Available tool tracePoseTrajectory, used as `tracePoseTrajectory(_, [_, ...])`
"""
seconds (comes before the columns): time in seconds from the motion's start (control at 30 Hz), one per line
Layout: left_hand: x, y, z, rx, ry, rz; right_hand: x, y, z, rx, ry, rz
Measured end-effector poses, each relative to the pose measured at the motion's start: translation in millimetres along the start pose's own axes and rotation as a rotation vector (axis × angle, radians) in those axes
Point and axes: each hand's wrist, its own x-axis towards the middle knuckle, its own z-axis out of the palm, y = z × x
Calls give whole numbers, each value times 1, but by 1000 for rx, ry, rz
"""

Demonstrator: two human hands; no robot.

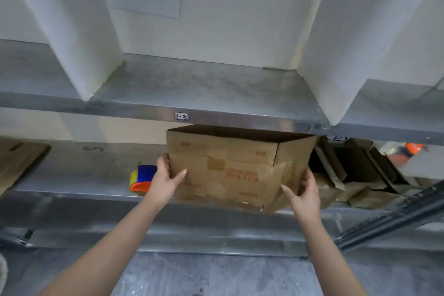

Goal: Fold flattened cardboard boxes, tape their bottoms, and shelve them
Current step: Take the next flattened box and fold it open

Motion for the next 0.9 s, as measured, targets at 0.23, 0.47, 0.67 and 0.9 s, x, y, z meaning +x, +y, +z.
tracePoseTrajectory(0.23, [-16, 5, 41, -3, 26, 1, 14, -2, 0, 114, -332, -96])
tracePoseTrajectory(0.47, [-29, 1, 42, 256, 28, 133, 14, 9, 0, 245, -411, -79])
tracePoseTrajectory(0.67, [-34, 8, 44, 302, -45, 149, 18, 13, -6, 139, -379, -212])
tracePoseTrajectory(0.9, [-24, 14, 31, 318, -60, 216, 15, 15, -4, 432, -483, -48])
